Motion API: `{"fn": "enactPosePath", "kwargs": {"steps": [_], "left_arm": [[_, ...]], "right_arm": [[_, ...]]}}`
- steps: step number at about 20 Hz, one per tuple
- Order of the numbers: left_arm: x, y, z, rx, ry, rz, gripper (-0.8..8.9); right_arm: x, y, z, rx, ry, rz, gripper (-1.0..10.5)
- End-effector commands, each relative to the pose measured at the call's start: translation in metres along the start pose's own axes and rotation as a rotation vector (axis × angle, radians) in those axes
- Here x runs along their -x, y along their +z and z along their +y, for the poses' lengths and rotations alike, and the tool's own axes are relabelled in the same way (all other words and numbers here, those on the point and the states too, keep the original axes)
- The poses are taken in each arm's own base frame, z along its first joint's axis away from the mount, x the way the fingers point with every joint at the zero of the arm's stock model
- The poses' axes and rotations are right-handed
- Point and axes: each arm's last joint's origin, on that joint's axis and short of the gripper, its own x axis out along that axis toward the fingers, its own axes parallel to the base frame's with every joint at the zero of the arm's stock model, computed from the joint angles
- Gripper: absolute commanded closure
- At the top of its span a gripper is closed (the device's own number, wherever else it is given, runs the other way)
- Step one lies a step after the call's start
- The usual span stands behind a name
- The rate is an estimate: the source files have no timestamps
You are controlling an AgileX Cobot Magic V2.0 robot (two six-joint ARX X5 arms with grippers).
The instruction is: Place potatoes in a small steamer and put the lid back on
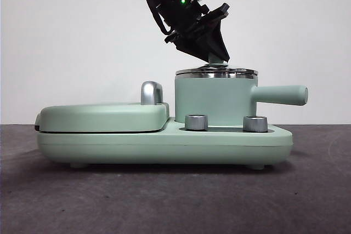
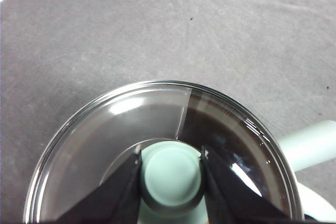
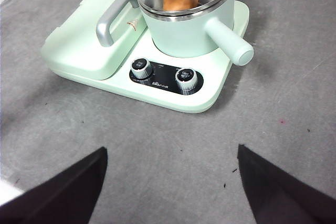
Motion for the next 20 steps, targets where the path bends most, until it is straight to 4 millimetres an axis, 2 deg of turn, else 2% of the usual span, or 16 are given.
{"fn": "enactPosePath", "kwargs": {"steps": [1,5,11,15,16,20], "left_arm": [[-0.006,0.006,-0.003,-0.101,-0.022,-0.032,7.99],[-0.014,-0.001,-0.002,-0.116,-0.033,0.003,7.99],[-0.015,-0.004,-0.003,-0.1,-0.042,0.031,7.63],[-0.005,0.003,-0.004,-0.013,-0.032,0.006,3.43],[0.002,0.007,-0.004,0.002,-0.028,-0.007,2.89],[0.048,0.022,-0.015,0.019,-0.029,0.0,2.78]], "right_arm": [[0.001,0.001,0.001,-0.007,0.002,-0.008,5.5],[0.001,0.001,0.001,-0.008,0.002,-0.007,5.5],[0.001,0.001,0.001,-0.007,0.002,-0.008,5.5],[0.001,0.001,0.001,-0.007,0.003,-0.006,5.5],[0.001,0.001,0.001,-0.007,0.003,-0.004,5.5],[0.001,0.001,0.0,-0.007,0.004,0.0,5.5]]}}
